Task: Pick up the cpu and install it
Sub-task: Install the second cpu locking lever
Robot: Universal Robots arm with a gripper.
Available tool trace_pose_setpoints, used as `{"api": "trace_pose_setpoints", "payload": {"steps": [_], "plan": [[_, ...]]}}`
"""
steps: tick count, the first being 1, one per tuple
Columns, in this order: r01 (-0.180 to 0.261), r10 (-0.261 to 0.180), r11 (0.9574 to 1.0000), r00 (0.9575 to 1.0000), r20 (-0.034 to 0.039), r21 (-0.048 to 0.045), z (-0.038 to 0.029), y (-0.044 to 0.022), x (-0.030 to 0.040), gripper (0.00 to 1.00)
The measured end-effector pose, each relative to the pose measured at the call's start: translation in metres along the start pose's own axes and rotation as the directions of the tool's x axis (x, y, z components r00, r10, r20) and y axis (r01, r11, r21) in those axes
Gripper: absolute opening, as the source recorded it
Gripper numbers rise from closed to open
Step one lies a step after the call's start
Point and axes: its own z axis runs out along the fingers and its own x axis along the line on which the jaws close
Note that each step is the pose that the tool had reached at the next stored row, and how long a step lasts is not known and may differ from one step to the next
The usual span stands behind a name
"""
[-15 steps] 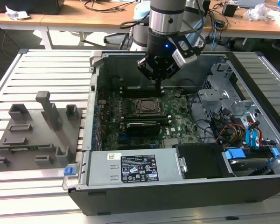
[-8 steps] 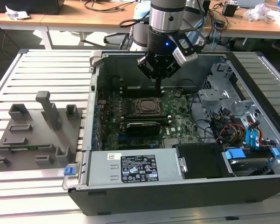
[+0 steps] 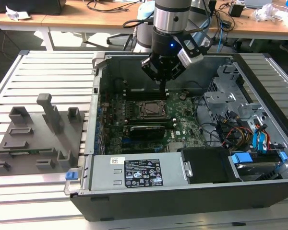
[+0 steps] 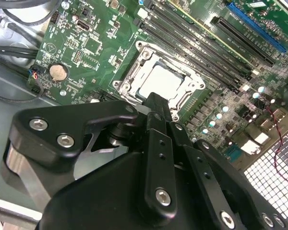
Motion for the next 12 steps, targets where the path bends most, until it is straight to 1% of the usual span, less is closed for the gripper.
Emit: {"api": "trace_pose_setpoints", "payload": {"steps": [1, 2, 4, 6, 8, 12], "plan": [[0.000, 0.000, 1.0000, 1.0000, 0.0001, -0.0002, 0.0001, -0.0007, 0.0000, 0.11], [0.000, 0.000, 1.0000, 1.0000, 0.0001, -0.0002, 0.0003, -0.0028, 0.0002, 0.11], [0.000, 0.000, 1.0000, 1.0000, 0.0001, -0.0001, 0.0007, -0.0107, 0.0006, 0.11], [0.000, 0.000, 1.0000, 1.0000, 0.0001, -0.0002, 0.0009, -0.0132, 0.0007, 0.11], [0.000, 0.000, 1.0000, 1.0000, 0.0001, -0.0002, 0.0011, -0.0178, 0.0010, 0.11], [0.000, 0.000, 1.0000, 1.0000, 0.0001, -0.0003, 0.0014, -0.0226, 0.0012, 0.11]]}}
